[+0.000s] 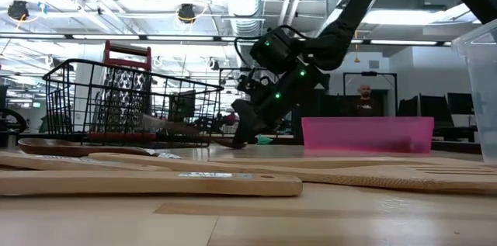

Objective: Pick & Place Kitchen Items
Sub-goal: Put the top dark brown serving spoon into the black wire basket

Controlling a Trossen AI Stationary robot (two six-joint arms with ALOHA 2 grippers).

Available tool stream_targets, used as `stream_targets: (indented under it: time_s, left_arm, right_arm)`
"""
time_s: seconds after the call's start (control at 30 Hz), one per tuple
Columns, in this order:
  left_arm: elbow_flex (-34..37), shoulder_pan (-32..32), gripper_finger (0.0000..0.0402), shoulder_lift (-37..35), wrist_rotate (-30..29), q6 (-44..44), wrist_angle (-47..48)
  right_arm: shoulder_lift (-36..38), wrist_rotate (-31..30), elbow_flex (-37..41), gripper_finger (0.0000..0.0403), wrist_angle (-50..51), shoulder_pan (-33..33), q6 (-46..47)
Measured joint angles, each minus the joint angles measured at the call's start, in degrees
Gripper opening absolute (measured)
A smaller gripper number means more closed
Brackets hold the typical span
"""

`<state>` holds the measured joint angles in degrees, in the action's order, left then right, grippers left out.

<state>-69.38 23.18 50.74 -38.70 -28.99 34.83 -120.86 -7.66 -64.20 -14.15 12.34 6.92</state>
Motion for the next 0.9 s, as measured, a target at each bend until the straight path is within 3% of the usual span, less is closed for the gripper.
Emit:
stream_targets:
  time_s: [0.27,0.53,0.9]
  left_arm:
    - [0.0,0.02,0.0004,0.0,-0.02,0.0,-0.5]
    - [0.0,0.01,0.0004,0.0,0.0,0.0,-0.78]
    - [0.0,0.0,0.0004,0.0,0.15,0.09,-1.09]
  right_arm:
    - [1.49,-0.11,0.08,0.0,4.31,-6.14,-0.39]
    - [4.87,-2.98,0.07,0.0,16.44,-12.68,1.75]
    - [12.53,-6.07,0.43,0.0004,32.65,-14.63,6.66]
